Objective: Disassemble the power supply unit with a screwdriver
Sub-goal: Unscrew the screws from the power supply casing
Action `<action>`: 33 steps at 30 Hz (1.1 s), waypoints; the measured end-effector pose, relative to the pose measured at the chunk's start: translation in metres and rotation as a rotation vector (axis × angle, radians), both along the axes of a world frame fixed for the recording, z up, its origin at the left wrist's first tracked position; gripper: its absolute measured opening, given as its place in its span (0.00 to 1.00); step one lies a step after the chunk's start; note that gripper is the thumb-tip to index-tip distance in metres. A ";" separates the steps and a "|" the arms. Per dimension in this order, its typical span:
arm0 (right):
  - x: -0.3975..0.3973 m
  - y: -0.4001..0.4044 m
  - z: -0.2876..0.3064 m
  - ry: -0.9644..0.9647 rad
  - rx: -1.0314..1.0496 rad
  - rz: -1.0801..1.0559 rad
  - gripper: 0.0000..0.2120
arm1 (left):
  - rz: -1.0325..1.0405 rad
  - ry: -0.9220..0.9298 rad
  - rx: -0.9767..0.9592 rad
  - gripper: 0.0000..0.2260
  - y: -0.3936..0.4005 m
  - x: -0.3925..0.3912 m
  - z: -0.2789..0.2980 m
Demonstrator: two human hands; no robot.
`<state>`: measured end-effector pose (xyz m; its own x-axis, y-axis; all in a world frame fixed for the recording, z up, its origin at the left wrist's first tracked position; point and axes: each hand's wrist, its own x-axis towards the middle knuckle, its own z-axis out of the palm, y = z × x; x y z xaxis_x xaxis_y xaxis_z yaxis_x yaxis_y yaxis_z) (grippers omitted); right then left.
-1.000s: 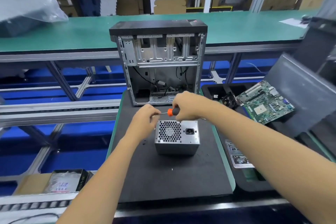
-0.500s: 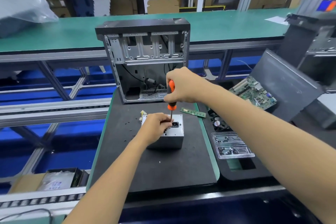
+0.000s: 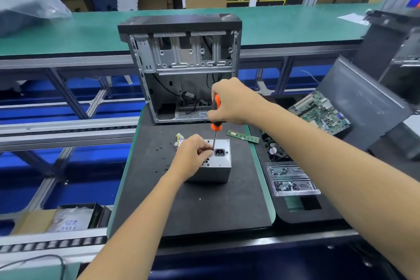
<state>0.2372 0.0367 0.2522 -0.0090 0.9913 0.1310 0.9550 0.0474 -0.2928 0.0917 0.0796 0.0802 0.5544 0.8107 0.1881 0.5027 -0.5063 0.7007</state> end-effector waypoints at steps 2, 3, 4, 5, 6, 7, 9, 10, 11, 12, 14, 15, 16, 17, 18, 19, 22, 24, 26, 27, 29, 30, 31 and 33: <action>0.000 -0.001 0.000 -0.005 -0.002 0.009 0.19 | 0.005 0.017 0.013 0.02 0.000 0.001 -0.002; 0.000 -0.001 0.001 -0.007 0.000 0.008 0.19 | 0.007 0.025 0.019 0.02 0.000 0.001 -0.003; 0.000 -0.001 0.001 -0.009 0.003 0.004 0.19 | 0.008 0.031 0.029 0.02 0.001 0.001 -0.004; 0.000 -0.001 0.000 -0.011 0.004 0.002 0.19 | 0.007 0.032 0.040 0.03 0.001 0.001 -0.006; 0.000 -0.001 0.000 -0.010 0.004 0.000 0.18 | 0.005 0.029 0.048 0.03 0.002 0.001 -0.006; -0.001 0.000 0.000 -0.009 0.001 -0.004 0.16 | 0.001 0.025 0.053 0.03 0.002 0.001 -0.007; -0.002 -0.001 0.000 -0.009 -0.003 -0.006 0.14 | -0.008 0.017 0.063 0.03 0.002 0.002 -0.008; -0.002 -0.001 0.000 -0.010 -0.002 -0.003 0.14 | -0.009 0.011 0.066 0.03 0.002 0.002 -0.009; -0.002 -0.001 0.000 -0.011 0.000 0.001 0.14 | -0.007 0.004 0.070 0.03 0.002 0.002 -0.010; -0.002 -0.001 0.000 -0.013 0.000 0.004 0.14 | -0.003 -0.002 0.075 0.03 0.001 0.003 -0.011; -0.003 -0.001 0.001 -0.019 -0.004 0.008 0.15 | 0.001 -0.006 0.086 0.03 0.001 0.002 -0.013; -0.003 -0.001 0.000 -0.020 -0.005 0.011 0.16 | 0.001 -0.005 0.088 0.03 0.001 0.002 -0.014; -0.003 -0.001 0.000 -0.017 -0.005 0.013 0.17 | 0.000 -0.003 0.086 0.04 0.002 0.002 -0.014; -0.003 -0.001 0.000 -0.013 -0.003 0.014 0.17 | -0.002 0.002 0.083 0.04 0.002 0.003 -0.015; -0.003 -0.001 0.000 -0.009 -0.002 0.015 0.17 | -0.003 0.008 0.079 0.04 0.003 0.003 -0.015; -0.003 -0.001 0.000 -0.008 -0.004 0.015 0.18 | -0.006 0.014 0.075 0.04 0.003 0.003 -0.014; -0.005 -0.001 -0.001 0.000 -0.017 0.020 0.17 | -0.019 0.022 0.075 0.03 0.004 0.003 -0.014; -0.006 -0.002 -0.001 -0.003 -0.029 0.030 0.17 | -0.019 0.023 0.082 0.03 0.004 0.004 -0.014; -0.007 -0.002 0.000 -0.020 -0.038 0.042 0.16 | -0.017 0.018 0.070 0.03 0.004 0.004 -0.013; -0.007 -0.002 0.001 -0.030 -0.040 0.049 0.15 | -0.015 0.011 0.058 0.03 0.005 0.004 -0.012; -0.008 -0.003 0.002 -0.041 -0.046 0.058 0.12 | -0.007 -0.006 0.032 0.03 0.005 0.003 -0.012; -0.008 -0.003 0.002 -0.042 -0.050 0.057 0.13 | -0.001 -0.015 0.023 0.04 0.005 0.003 -0.011; -0.008 -0.003 0.002 -0.042 -0.054 0.052 0.14 | 0.002 -0.022 0.018 0.04 0.005 0.002 -0.011; -0.008 -0.003 0.003 -0.037 -0.058 0.045 0.17 | 0.001 -0.030 0.011 0.04 0.005 0.002 -0.010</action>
<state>0.2293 0.0338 0.2551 -0.0576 0.9957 0.0723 0.9625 0.0746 -0.2610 0.0939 0.0844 0.0705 0.5474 0.8090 0.2140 0.4819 -0.5138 0.7098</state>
